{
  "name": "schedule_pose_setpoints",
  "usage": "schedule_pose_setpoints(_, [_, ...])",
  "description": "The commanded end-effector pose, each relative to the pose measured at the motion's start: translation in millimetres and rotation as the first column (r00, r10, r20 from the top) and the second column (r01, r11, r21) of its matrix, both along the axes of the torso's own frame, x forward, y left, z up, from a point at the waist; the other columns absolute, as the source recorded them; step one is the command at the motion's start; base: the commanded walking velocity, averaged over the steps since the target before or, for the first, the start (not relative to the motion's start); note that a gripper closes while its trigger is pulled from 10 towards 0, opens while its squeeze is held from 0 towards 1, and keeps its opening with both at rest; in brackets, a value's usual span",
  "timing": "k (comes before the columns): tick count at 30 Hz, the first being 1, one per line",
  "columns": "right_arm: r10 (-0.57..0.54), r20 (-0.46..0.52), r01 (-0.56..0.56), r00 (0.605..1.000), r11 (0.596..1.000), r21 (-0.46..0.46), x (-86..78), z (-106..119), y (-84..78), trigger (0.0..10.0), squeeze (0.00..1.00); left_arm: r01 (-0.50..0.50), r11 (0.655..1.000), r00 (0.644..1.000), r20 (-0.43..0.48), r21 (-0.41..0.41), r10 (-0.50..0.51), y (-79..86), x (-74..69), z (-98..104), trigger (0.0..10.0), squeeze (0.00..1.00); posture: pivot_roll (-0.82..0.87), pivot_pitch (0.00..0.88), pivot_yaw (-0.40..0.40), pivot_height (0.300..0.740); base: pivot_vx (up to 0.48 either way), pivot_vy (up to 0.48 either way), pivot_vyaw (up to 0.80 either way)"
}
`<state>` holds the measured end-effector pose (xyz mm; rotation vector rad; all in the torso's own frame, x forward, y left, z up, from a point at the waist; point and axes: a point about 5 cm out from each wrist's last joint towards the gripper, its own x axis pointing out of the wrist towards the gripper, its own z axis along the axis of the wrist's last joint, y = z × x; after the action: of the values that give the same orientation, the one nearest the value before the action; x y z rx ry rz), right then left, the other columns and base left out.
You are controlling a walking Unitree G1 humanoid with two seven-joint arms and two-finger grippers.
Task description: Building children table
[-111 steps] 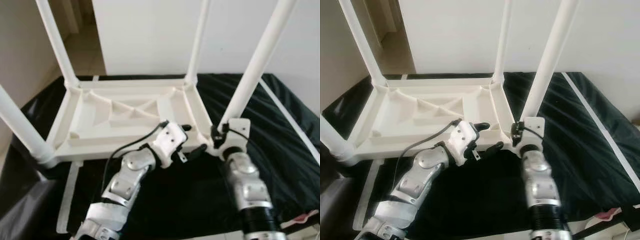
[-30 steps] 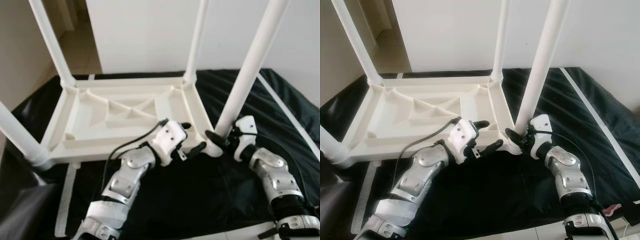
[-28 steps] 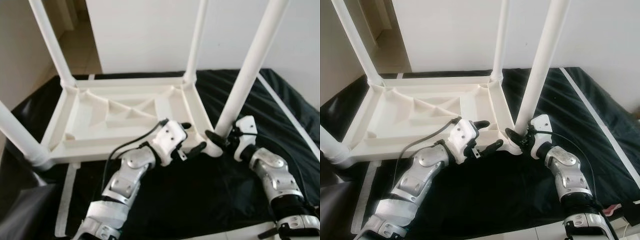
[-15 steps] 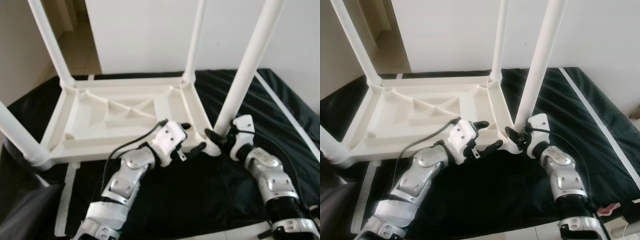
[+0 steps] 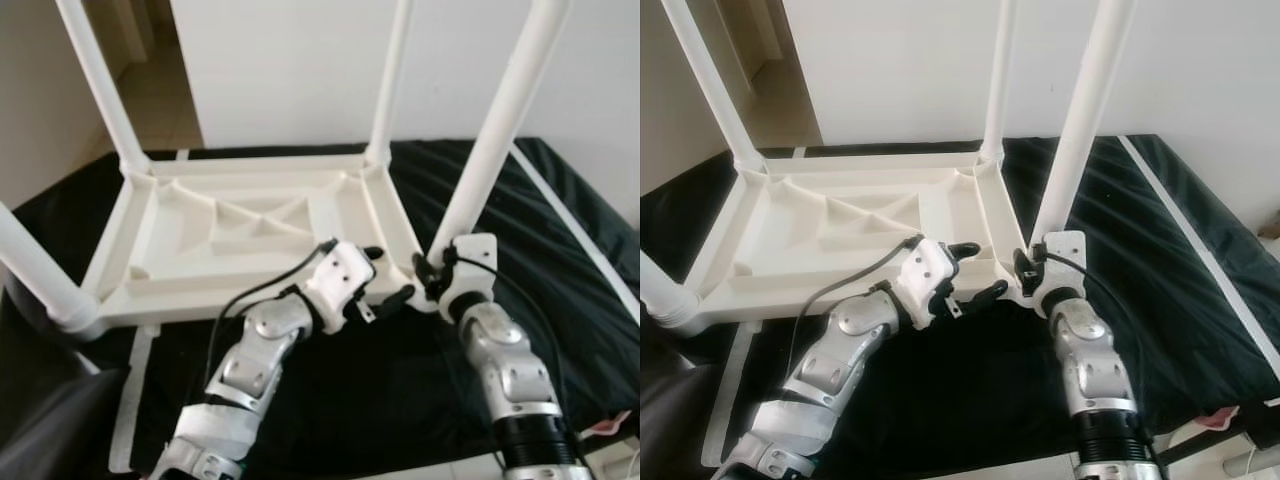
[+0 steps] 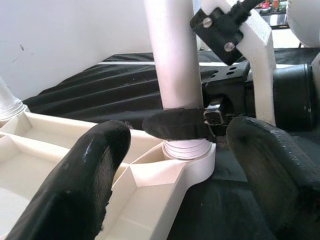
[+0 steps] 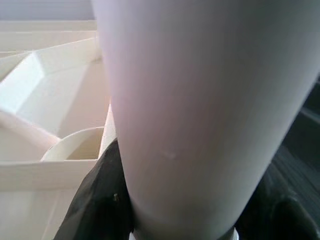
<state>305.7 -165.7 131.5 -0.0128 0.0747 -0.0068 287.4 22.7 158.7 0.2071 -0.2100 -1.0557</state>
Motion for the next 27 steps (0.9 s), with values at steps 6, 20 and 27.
schedule_pose_setpoints(6, [-0.223, -0.124, 0.231, 0.967, 0.972, 0.047, -9.0, -21.7, 15.0, 10.0, 0.00, -0.035, 0.999, 0.999, 0.000, -0.013, 0.035, -1.4, 2.2, 0.8, 10.0, 0.00, 0.00, 0.000, -0.038, 0.740, 0.000, 0.000, 0.00])
schedule_pose_setpoints(20, [-0.176, -0.094, 0.182, 0.980, 0.982, 0.058, -6.7, -10.9, 36.0, 10.0, 0.00, -0.043, 0.999, 0.999, 0.004, -0.014, 0.043, 1.0, 2.9, 2.0, 10.0, 0.00, 0.01, 0.000, -0.045, 0.740, 0.000, 0.000, 0.00])
schedule_pose_setpoints(27, [-0.104, 0.005, 0.103, 0.995, 0.987, 0.127, -9.7, 3.0, 32.3, 10.0, 1.00, -0.040, 0.999, 0.999, 0.008, -0.013, 0.040, -0.2, 1.5, 1.3, 10.0, 0.00, 0.02, 0.000, -0.046, 0.740, 0.000, 0.000, 0.00])
